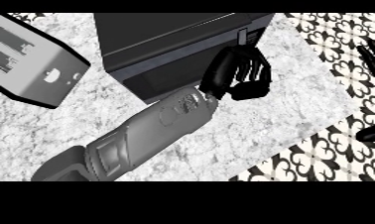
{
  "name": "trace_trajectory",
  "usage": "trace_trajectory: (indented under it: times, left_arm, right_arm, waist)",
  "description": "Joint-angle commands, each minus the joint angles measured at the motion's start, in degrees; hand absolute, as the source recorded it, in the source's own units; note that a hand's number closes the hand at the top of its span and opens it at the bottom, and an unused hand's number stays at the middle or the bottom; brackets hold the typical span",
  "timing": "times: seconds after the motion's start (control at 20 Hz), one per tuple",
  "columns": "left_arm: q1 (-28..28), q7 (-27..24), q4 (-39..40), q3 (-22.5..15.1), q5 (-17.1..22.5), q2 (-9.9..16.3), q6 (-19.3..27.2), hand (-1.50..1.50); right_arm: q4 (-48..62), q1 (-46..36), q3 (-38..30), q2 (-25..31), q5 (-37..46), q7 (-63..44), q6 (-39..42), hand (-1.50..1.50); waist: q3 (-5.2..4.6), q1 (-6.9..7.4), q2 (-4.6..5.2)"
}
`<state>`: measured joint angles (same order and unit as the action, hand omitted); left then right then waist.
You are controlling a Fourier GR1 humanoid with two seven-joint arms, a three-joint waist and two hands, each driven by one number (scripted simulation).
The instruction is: Pick up the milk, place it into the microwave and close the microwave
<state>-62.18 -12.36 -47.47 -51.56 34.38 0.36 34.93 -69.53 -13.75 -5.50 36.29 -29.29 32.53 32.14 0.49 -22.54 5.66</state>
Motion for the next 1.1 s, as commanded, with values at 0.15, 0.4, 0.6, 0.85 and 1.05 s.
trace_trajectory:
  times: [0.15,0.4,0.6,0.85,1.05]
  left_arm:
    - [-5.1,-0.6,3.0,1.5,2.3,-0.3,-0.1,1.5]
    - [-5.0,-0.6,3.7,1.1,3.7,-0.3,0.1,1.5]
    - [-5.6,-0.6,4.2,1.1,4.6,-0.3,0.4,1.5]
    - [-5.7,-1.3,4.0,1.4,5.3,-0.3,1.6,1.5]
    - [-5.2,-2.2,3.7,0.6,5.6,-0.3,2.4,1.5]
  right_arm:
    - [-2.2,-1.7,2.8,0.8,-1.8,-0.7,6.8,-1.5]
    - [-7.7,-4.2,5.8,3.1,-0.3,-1.4,10.7,1.5]
    - [-12.1,-5.6,8.0,3.9,-1.1,-2.6,13.5,1.5]
    - [-15.7,-5.3,9.6,4.1,-2.4,-4.5,14.0,1.5]
    - [-18.8,-5.8,10.6,4.0,-3.7,-6.2,13.8,1.5]
  waist:
    - [0.12,-1.65,0.75]
    - [0.13,-1.86,0.47]
    - [0.16,-2.31,0.15]
    - [0.33,-3.17,0.24]
    - [0.28,-3.71,0.32]
